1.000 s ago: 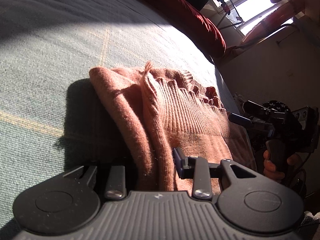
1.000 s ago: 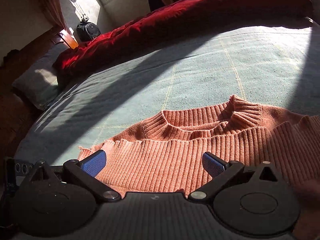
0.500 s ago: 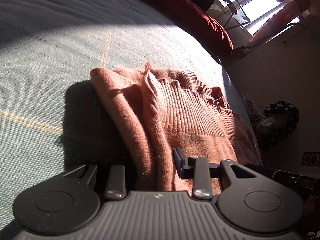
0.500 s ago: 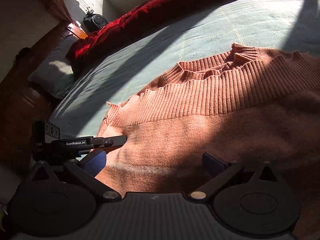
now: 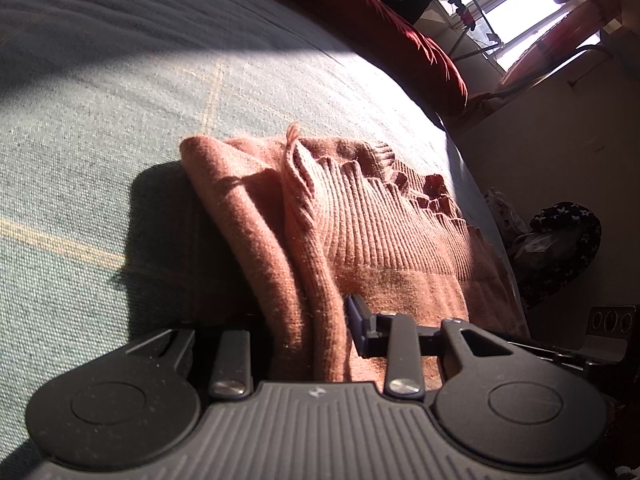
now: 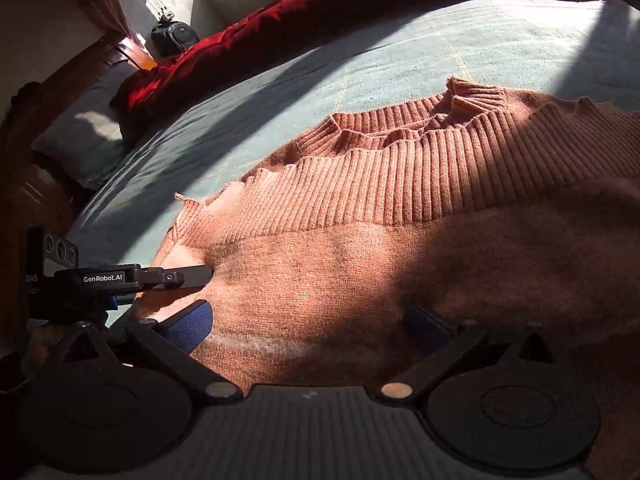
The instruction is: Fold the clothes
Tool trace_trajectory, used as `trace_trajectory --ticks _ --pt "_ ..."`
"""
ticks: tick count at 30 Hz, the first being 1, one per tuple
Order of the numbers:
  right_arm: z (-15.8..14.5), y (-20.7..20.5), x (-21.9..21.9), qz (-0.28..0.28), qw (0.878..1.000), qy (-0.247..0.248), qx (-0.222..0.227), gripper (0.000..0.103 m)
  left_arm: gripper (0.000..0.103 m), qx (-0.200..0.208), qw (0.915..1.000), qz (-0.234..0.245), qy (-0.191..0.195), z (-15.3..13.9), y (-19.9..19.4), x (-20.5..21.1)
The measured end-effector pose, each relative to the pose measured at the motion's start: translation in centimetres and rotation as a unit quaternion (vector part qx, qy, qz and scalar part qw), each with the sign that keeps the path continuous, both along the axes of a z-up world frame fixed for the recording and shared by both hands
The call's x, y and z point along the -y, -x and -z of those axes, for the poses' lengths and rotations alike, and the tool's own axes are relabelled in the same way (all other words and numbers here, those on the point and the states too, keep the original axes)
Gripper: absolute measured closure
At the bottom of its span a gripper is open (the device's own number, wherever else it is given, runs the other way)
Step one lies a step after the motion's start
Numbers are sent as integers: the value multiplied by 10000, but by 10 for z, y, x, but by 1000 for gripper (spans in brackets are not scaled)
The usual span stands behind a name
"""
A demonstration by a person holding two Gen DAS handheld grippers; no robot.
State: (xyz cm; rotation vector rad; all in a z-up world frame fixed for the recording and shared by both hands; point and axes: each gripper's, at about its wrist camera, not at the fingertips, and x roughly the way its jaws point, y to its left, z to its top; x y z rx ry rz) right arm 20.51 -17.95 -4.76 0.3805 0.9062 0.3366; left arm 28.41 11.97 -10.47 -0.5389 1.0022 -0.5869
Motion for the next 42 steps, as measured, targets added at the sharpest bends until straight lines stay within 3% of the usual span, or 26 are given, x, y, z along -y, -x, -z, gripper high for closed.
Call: trace_trajectory --ticks 2,5,11,14,22,24,28,31,35,42 --pt "7 -2 -3 -38 10000 81 -12 0 70 -27 10000 -3 34 1 -1 -1" --pt "9 -4 5 31 9998 -183 12 0 70 -47 10000 1 50 1 0 -2" --pt "-1 4 19 217 9978 -614 -92 0 70 -115 9999 -82 -50 -5 3 1" --pt "-5 14 24 178 9982 -577 -59 0 69 -181 9998 -96 6 -9 11 -3" --pt "-5 27 41 263 9971 -718 -36 0 70 -519 9959 -294 686 8 11 -13" --pt "-7 30 44 274 9966 -780 -42 0 75 -557 9963 -309 570 4 9 -9" --pt "-12 35 54 387 9962 -776 76 0 81 -309 9991 -248 -179 -20 14 11" --pt "-15 37 62 492 9959 -750 126 0 85 -227 9982 -300 -466 -35 18 20" --pt "-17 42 71 455 9957 -785 194 0 86 2 9971 -282 -701 -58 25 29" --pt "-8 43 83 426 9938 -1026 95 0 86 183 9976 -289 -609 -92 36 45"
